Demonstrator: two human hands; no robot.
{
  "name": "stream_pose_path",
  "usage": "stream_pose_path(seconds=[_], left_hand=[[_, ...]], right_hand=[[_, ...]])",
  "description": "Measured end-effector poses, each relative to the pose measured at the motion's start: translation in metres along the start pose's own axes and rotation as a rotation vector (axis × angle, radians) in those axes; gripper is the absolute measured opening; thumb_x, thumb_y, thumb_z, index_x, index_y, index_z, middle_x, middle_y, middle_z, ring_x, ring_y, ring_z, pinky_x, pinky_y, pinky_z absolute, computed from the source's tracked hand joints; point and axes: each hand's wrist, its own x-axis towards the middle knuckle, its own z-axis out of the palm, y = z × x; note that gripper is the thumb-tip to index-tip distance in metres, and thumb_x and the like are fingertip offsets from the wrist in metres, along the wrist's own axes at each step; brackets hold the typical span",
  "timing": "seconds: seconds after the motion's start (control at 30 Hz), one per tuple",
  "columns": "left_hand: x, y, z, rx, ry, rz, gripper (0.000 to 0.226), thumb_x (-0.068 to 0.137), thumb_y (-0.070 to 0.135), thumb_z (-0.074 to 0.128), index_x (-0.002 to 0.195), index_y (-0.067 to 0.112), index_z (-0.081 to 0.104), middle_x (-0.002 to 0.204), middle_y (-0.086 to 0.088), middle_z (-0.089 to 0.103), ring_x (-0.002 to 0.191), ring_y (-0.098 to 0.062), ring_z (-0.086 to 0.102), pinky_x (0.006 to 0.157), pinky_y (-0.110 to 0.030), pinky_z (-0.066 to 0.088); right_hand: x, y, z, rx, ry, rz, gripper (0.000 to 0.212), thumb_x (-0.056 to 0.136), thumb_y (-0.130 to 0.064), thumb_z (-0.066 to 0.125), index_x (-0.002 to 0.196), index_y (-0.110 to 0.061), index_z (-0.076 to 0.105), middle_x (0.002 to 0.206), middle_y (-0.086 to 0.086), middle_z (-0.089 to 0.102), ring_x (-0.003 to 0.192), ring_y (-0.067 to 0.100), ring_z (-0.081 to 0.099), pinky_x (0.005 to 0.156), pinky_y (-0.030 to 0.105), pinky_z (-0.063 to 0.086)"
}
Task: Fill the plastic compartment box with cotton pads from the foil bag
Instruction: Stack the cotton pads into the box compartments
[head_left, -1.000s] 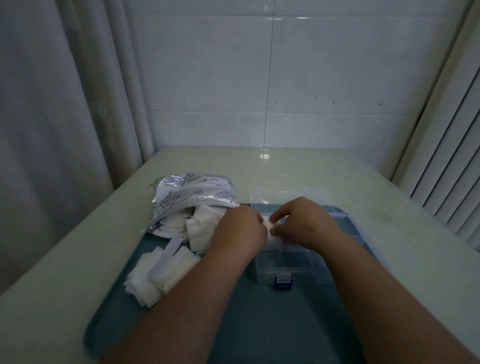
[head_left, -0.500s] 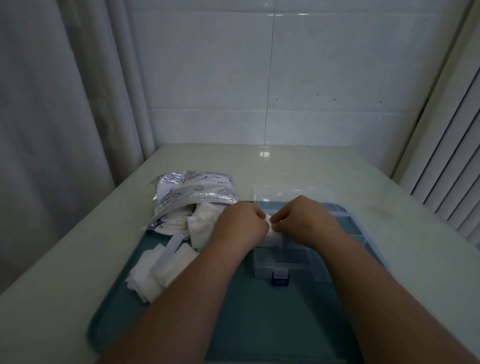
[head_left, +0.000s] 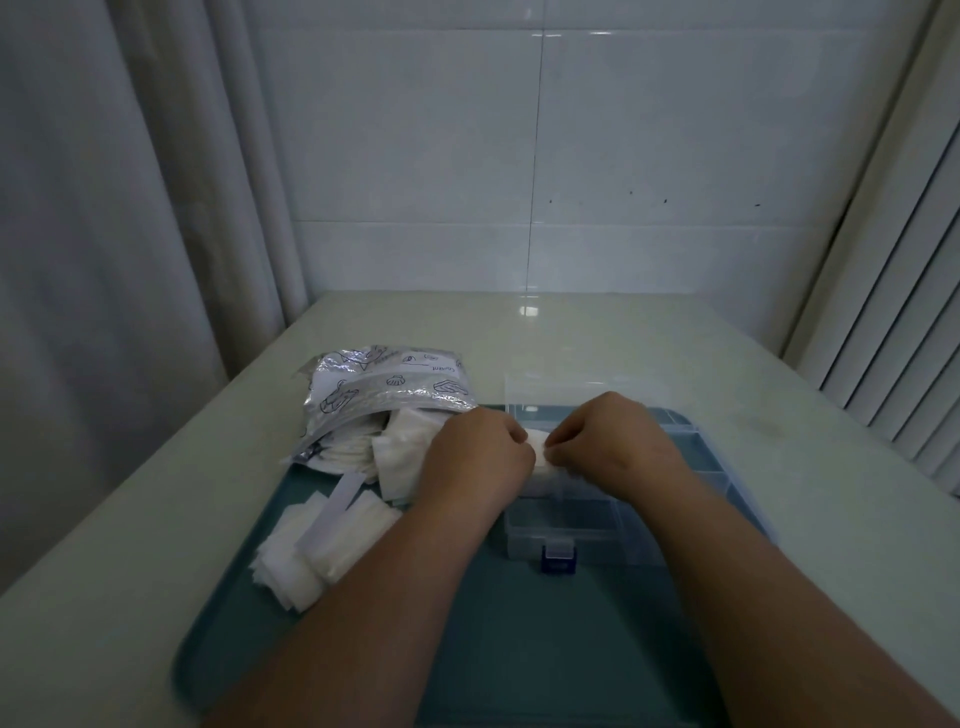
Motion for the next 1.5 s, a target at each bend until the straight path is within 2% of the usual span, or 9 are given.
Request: stream_pose_path(seconds=[0.33,0.67,0.8,0.93,1.1,1.2,1.27,1.37,1.5], left_hand=[[-0.004,0.001,-0.009,0.119,0.103,0.099,0.032,0.089,0.017,0.052,0.114,0.023,0.071,0.112,0.000,0.070,0.101,-0.018,0.062,0.084,-0.029,0.049],[-0.003,0.000,-0.041,-0.162,0.093,0.177,0.022,0.088,0.020,0.061,0.106,0.029,0.072,0.103,0.014,0.068,0.089,-0.001,0.059,0.070,-0.010,0.040],[-0.007,-0.001,-0.060,-0.234,0.116,0.197,0.021,0.088,0.017,0.063,0.102,0.029,0.073,0.098,0.014,0.069,0.089,0.000,0.062,0.080,-0.019,0.048],[-0.015,-0.019,-0.074,-0.191,0.214,0.164,0.016,0.085,0.021,0.066,0.095,0.031,0.073,0.089,0.019,0.067,0.081,0.006,0.059,0.073,-0.012,0.042],[-0.025,-0.049,-0.095,-0.204,0.285,0.091,0.013,0.082,0.020,0.068,0.085,0.032,0.073,0.079,0.021,0.067,0.074,0.002,0.060,0.073,-0.023,0.046],[-0.034,-0.061,-0.104,-0.179,0.227,0.046,0.011,0.085,0.034,0.067,0.077,0.029,0.071,0.069,0.016,0.066,0.063,-0.003,0.059,0.062,-0.028,0.046],[-0.040,-0.066,-0.106,-0.110,0.172,0.007,0.034,0.087,0.055,0.058,0.076,0.025,0.069,0.066,0.010,0.063,0.063,-0.009,0.060,0.060,-0.030,0.044],[-0.052,-0.068,-0.106,0.062,0.090,-0.070,0.046,0.081,0.071,0.052,0.086,0.027,0.067,0.081,0.012,0.064,0.078,-0.009,0.060,0.066,-0.029,0.043],[-0.070,-0.064,-0.098,0.216,-0.041,-0.104,0.058,0.068,0.066,0.071,0.115,0.032,0.060,0.112,0.011,0.063,0.103,-0.013,0.059,0.080,-0.028,0.045]], right_hand=[[-0.008,0.002,-0.006,0.024,0.159,-0.121,0.019,0.090,-0.027,0.062,0.104,-0.022,0.075,0.103,-0.002,0.072,0.087,0.011,0.062,0.080,0.023,0.049],[-0.014,-0.002,-0.001,0.107,0.194,-0.226,0.026,0.091,-0.028,0.063,0.116,-0.025,0.068,0.112,-0.004,0.069,0.087,0.006,0.057,0.082,0.020,0.044],[-0.020,-0.006,0.000,0.124,0.190,-0.268,0.025,0.092,-0.029,0.062,0.116,-0.026,0.068,0.110,-0.005,0.069,0.087,0.006,0.058,0.083,0.019,0.044],[-0.026,-0.011,-0.001,0.141,0.166,-0.305,0.022,0.091,-0.026,0.063,0.111,-0.024,0.071,0.104,-0.007,0.070,0.086,0.005,0.059,0.080,0.018,0.043],[-0.031,-0.016,0.001,0.140,0.150,-0.317,0.017,0.090,-0.025,0.063,0.105,-0.024,0.073,0.096,-0.007,0.068,0.086,0.008,0.060,0.078,0.020,0.044],[-0.032,-0.017,0.002,0.137,0.141,-0.312,0.016,0.090,-0.024,0.063,0.102,-0.024,0.073,0.097,-0.005,0.069,0.085,0.009,0.060,0.076,0.020,0.043],[-0.033,-0.018,0.002,0.131,0.138,-0.321,0.015,0.091,-0.024,0.063,0.102,-0.024,0.073,0.096,-0.004,0.069,0.084,0.009,0.060,0.075,0.020,0.043],[-0.034,-0.019,0.004,0.115,0.124,-0.331,0.017,0.091,-0.026,0.062,0.104,-0.025,0.072,0.093,-0.007,0.066,0.082,0.007,0.058,0.072,0.017,0.040],[-0.034,-0.020,0.007,0.107,0.112,-0.330,0.018,0.090,-0.026,0.063,0.106,-0.026,0.072,0.090,-0.010,0.063,0.079,0.005,0.056,0.072,0.017,0.040]])
